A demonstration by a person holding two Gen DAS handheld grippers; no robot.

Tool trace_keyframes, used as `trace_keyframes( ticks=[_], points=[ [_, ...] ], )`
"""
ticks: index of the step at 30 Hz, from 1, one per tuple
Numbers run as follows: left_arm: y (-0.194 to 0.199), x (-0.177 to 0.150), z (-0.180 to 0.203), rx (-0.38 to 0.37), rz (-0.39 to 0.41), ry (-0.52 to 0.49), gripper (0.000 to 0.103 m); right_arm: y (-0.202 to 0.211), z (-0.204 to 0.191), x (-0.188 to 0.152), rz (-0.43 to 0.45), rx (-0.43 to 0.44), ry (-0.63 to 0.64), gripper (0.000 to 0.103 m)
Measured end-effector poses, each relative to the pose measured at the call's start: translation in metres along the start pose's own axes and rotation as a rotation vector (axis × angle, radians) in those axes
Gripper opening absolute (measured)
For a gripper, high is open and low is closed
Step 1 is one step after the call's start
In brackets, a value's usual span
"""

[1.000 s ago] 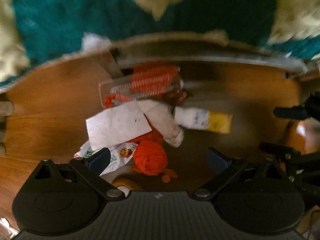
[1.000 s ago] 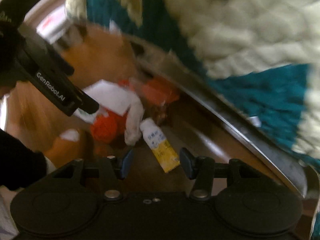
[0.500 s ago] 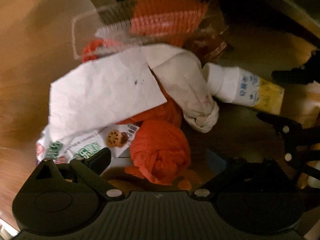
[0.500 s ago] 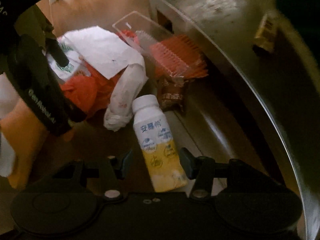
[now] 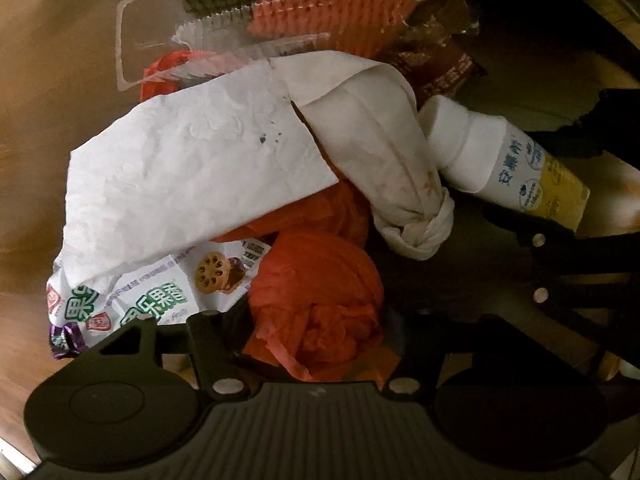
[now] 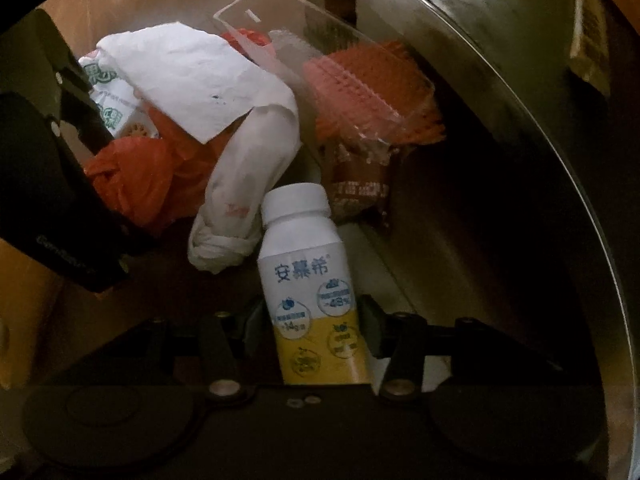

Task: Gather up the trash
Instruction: 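Close left tool on red plastic bag while right tool grasps yogurt bottle, then lift red bag and yogurt bottle and carry them over the teal bin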

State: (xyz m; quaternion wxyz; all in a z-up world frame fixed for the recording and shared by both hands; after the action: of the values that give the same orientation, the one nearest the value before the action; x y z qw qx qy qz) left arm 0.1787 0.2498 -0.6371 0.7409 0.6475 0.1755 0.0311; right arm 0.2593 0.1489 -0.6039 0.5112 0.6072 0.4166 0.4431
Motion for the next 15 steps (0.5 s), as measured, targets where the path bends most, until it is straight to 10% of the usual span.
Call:
trace_keyframes(
  ticks=[15],
  points=[
    [0.095, -0.015, 0.023, -0.135, -0.042, -0.119, 0.060, 0.106, 0.012, -0.037, 0.016, 0.032, -0.329, 0.043]
  ],
)
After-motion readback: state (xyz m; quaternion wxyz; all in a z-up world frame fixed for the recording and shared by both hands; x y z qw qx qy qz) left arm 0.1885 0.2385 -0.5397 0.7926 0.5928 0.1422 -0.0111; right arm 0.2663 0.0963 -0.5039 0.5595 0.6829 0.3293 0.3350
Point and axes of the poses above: each gripper's, at about its wrist camera, not at the fingertips, and y roughly against the way its jaws point, z to its right, x to its top, the point moved 7 cm from there along -y, roughly the way its jaws point, and after that the axes turned 7 degrees about -y, right-handed, at the moved point
